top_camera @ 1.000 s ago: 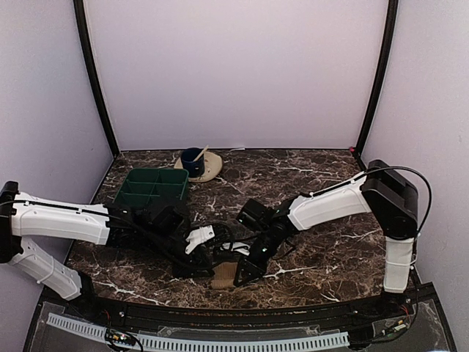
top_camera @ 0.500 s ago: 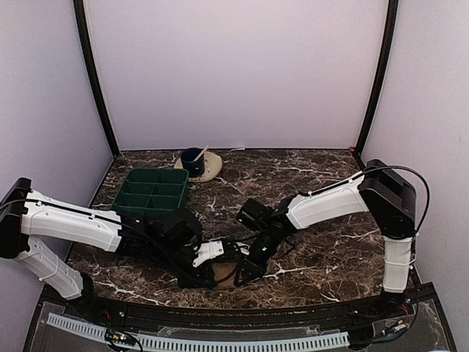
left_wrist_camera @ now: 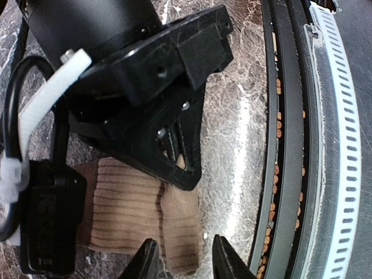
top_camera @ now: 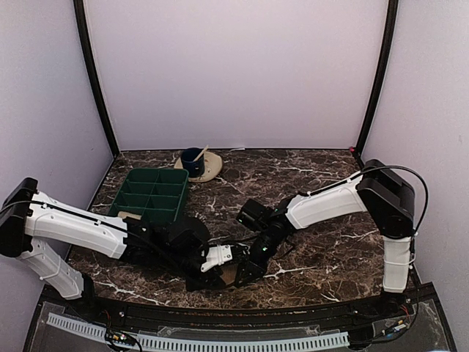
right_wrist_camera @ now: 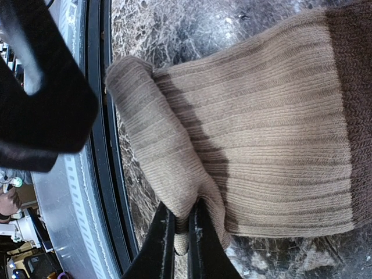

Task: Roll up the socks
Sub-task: Roll the sock at the center of the board.

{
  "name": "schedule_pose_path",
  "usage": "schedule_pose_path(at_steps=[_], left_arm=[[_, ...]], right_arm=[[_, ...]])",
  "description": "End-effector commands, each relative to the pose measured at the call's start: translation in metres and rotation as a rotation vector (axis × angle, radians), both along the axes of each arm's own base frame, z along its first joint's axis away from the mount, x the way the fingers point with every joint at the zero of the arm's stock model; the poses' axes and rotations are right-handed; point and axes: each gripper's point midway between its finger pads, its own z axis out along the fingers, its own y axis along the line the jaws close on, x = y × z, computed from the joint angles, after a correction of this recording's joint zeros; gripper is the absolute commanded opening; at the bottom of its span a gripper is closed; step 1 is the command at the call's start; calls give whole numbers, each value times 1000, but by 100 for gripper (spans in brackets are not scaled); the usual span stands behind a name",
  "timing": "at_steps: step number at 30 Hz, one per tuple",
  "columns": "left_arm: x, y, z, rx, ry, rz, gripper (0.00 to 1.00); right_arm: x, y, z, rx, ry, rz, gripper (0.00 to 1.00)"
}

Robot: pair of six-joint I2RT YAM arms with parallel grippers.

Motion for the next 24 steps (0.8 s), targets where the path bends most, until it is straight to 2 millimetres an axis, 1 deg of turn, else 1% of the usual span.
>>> schedule_pose_path(at_steps=[1,8,14,20,24], left_arm=[[1,-2,-8,8,-42,-9,33],[-8,-4,-18,27,-31,-36,33],[-2,1,-30,69,-72,-9,33],[-2,3,-41,102,-83,-6,31],[-2,5,-44,112,-86,-2,29]], right_arm=[[-5,-19,-25,-119,27,0,3],[-5,-21,-25,-120,33,3,2],[-5,-20,-24,-115,37,7,2],[-5,-20,-23,-117,40,9,2],[-6,-20,-24,-119,44,11,2]])
